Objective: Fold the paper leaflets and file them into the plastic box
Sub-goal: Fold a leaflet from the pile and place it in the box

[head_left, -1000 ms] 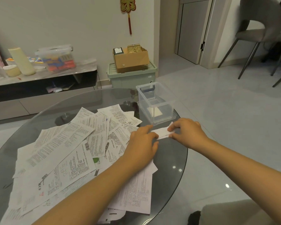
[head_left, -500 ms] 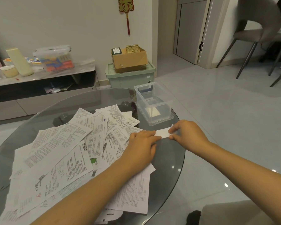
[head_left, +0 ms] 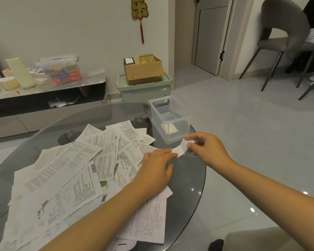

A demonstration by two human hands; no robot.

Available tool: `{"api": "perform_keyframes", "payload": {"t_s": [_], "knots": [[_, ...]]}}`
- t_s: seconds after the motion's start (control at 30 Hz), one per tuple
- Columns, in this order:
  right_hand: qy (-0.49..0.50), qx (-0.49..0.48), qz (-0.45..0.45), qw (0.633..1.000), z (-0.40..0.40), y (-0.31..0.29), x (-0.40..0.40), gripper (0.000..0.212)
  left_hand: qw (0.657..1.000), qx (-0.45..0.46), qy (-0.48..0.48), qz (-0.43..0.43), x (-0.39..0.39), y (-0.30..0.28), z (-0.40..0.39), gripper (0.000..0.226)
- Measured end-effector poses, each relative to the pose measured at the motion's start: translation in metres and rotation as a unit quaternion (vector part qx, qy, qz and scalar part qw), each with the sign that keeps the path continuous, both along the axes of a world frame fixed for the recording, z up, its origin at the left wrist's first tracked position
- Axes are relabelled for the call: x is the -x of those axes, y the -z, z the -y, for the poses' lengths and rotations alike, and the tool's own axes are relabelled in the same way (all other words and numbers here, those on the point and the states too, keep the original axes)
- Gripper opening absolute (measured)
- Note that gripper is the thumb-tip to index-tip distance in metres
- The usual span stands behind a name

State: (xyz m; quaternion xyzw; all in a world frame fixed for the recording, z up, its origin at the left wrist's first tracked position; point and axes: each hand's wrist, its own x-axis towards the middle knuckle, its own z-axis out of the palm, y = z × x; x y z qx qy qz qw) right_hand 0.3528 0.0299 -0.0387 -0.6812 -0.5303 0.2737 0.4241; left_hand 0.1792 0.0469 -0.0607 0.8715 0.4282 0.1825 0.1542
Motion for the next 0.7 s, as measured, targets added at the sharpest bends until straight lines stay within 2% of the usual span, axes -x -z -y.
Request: {"api": "perform_keyframes", "payload": {"t_s": [0.13,0.2,0.4,0.57,0.7], "knots": [[0.006,0.008,-0.105,0.994,-0.001,-0.003,0.001,0.020,0.995,0.018,-0.040,0.089,-0.002,-0.003,-0.001,0.036],[0.007,0.006,-0.127,0.992,-0.001,-0.005,0.002,0.021,0.986,0.044,-0.075,0.140,-0.004,-0.007,-0.001,0.037],[-0.008,-0.009,-0.053,0.999,0.001,-0.006,0.011,0.033,0.932,0.162,-0.157,0.282,-0.002,-0.016,-0.006,0.029],[-0.063,-0.028,-0.035,0.997,0.004,-0.006,0.017,0.005,0.887,0.240,-0.200,0.340,-0.003,-0.022,-0.009,0.025],[-0.100,0.023,-0.081,0.991,0.006,-0.010,0.023,0.023,0.856,0.277,-0.212,0.382,-0.002,-0.024,-0.009,0.022]]}}
